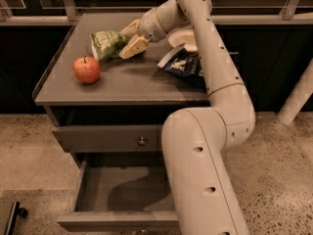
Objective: Place green jalapeno chip bag into middle drawer
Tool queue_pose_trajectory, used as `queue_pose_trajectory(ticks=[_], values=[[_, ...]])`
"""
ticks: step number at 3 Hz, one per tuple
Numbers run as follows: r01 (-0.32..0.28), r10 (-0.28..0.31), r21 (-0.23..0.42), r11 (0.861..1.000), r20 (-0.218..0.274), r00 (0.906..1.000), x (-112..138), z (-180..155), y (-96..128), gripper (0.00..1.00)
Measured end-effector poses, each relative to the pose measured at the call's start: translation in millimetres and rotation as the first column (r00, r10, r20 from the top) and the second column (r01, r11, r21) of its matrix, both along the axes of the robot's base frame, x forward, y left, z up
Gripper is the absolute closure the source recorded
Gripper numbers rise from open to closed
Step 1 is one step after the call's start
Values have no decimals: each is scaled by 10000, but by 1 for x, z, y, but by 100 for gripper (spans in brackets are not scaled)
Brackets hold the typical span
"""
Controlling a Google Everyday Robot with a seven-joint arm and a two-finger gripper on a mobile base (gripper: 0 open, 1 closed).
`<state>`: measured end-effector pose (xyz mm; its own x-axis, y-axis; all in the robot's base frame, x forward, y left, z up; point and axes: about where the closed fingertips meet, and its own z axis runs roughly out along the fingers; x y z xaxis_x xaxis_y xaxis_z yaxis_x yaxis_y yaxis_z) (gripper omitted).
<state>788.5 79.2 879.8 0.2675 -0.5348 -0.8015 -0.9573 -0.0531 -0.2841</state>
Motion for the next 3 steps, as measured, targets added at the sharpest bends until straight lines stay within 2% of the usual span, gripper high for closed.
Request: queue_pose_trajectory(ticks=[2,3], values=[[0,0,0,10000,0,10000,0,0,0,87],[0,0,0,10000,0,10000,0,0,0,100]])
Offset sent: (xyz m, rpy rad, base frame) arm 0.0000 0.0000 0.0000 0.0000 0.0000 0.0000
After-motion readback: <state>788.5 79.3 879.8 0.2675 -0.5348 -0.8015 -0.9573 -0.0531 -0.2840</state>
